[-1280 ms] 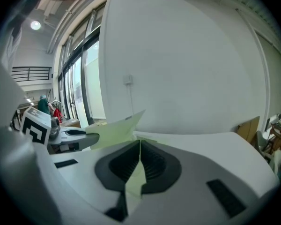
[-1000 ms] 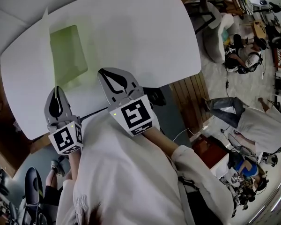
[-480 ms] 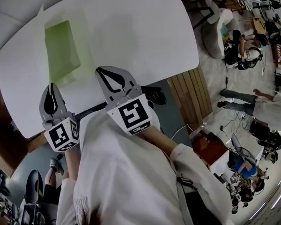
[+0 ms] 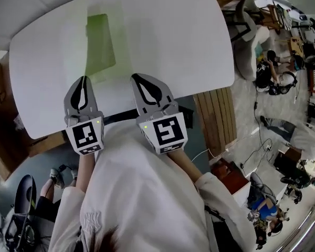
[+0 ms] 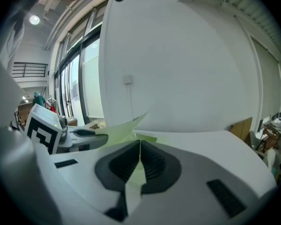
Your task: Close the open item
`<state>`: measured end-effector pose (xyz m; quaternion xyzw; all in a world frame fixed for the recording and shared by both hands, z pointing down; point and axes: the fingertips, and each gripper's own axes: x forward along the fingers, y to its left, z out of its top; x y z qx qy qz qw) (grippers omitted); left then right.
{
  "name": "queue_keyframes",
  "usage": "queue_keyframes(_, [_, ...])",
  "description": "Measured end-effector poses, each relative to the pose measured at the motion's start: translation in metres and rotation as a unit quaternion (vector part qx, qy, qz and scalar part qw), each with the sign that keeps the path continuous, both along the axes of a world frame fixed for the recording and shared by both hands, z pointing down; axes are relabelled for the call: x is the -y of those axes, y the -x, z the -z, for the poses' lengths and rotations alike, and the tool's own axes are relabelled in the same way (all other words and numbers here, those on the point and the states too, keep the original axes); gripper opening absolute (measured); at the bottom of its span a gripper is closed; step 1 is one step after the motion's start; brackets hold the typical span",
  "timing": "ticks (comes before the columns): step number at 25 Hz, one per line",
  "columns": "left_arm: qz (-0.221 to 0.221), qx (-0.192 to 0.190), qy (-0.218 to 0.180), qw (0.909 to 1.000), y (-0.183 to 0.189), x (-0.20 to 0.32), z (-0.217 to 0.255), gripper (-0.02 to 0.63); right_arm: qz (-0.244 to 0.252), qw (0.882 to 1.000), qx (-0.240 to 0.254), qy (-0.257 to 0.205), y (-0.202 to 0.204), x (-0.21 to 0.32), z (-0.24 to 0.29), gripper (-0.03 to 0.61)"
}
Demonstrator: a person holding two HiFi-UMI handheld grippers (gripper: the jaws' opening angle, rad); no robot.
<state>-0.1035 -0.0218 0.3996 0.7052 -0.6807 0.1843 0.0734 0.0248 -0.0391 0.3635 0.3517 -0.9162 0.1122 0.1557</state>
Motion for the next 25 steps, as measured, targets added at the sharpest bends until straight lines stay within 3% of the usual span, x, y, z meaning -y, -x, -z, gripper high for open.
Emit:
queue_keyframes(4, [-0.035,-0.015,-0.006,0.9993,-0.014,-0.006,-0.017,0.014,-0.031,0.999,-0.015,0.0,-0.008,-0.016,-0.017,0.011])
queue_keyframes(11, [-0.047,-0.036,-0.002,0.9982,-0.035,0.053,-0.057,0.017,-0.033,0.999,-0.034,0.008,-0.013,0.04,-0.053,0.011])
queue_keyframes(18, [-0.057,-0.037,-0.002,0.9976,-0.016,0.048,-0.053,0.017,-0.003,1.0,-0.031,0.004,0.031,0.042,-0.049,0.011])
queue_keyframes(25, [-0.064,-0.039,0.003,0.9972,-0.017,0.047,-0.057,0.017,0.005,1.0,-0.029,0.005,0.038,0.05,-0.052,0.011])
